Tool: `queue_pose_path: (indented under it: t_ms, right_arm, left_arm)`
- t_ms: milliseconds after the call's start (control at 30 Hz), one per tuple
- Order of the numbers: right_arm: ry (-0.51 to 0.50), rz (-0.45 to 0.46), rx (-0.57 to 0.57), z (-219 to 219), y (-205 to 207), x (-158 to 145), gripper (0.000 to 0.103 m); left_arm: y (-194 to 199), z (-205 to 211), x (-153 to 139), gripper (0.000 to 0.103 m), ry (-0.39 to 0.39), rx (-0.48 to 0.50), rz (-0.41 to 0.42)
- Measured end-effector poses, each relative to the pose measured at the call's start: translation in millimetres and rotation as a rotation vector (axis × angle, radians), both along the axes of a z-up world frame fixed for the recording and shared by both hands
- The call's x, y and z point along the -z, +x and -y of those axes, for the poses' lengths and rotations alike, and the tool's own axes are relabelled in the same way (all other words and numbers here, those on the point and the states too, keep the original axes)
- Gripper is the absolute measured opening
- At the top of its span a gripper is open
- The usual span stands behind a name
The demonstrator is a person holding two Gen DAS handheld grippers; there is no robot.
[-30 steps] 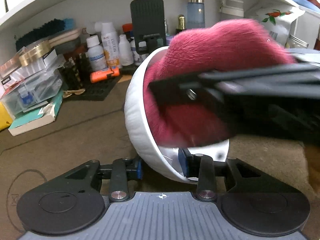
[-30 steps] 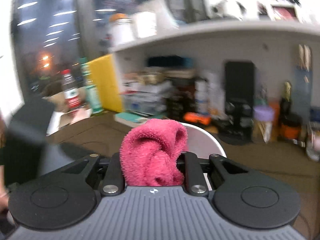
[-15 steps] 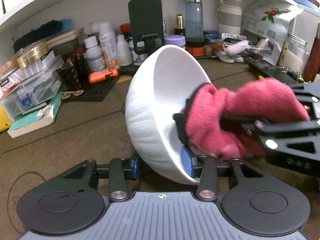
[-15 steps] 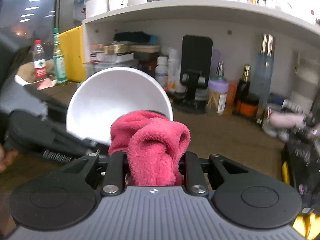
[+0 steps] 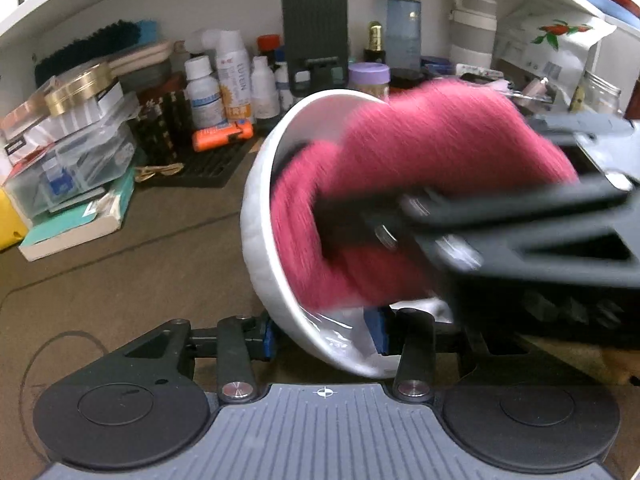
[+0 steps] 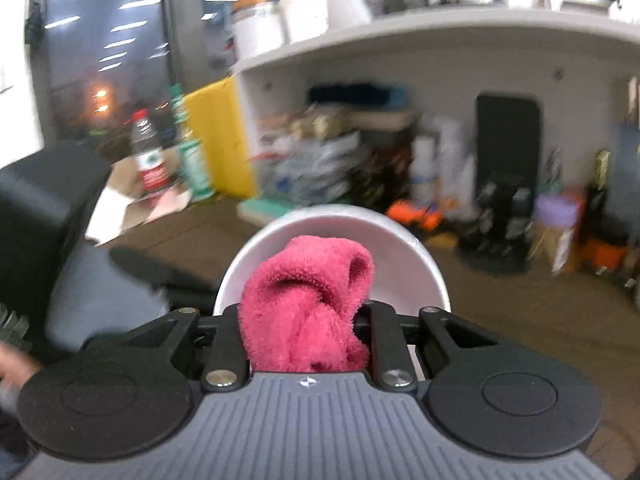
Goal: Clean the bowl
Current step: 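Hold the bowl with the left gripper while the right gripper rubs the towel across the bottom, then rotate the bowl with the left gripper while the right gripper lifts the towel out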
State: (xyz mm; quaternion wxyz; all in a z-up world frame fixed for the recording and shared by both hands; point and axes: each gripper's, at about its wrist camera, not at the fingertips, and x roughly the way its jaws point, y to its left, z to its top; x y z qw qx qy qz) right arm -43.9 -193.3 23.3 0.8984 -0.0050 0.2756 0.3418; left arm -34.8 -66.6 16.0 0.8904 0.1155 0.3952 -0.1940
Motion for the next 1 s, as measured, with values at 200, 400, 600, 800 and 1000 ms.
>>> queue_pose_path:
  t_ms: [200,400,600,800,1000]
  right_arm:
    - [-0.282,0.103,0.002,-9.7,-9.2,11.4,0.024]
    - [-0.613,0.667,0.121,-54.9,-68.7,37.1,0.022]
    - [-0.212,0.471,0.284,-7.0,-67.1,5.3,0.023]
    - [0.035,0.282,0.374,44.7,-40.6,-2.2,0.023]
    - [0.072,0.225,0.403,61.7,-11.0,1.0,0.023]
  left_arm:
    - [-5.3,-10.6,-3.9,0.052,-0.011,0.018,-0.009]
    - [-2.8,-15.8,-2.5,0.052,0.005,-0.017,-0.008]
    - [11.7,-19.3,-9.1,0.068,0.015,-0.051,0.007]
    - [32.4,-15.4,-20.9,0.066,0.059,-0.095,0.051]
    - [74.9,-8.4,-25.8,0.064,0.216,-0.170,0.095]
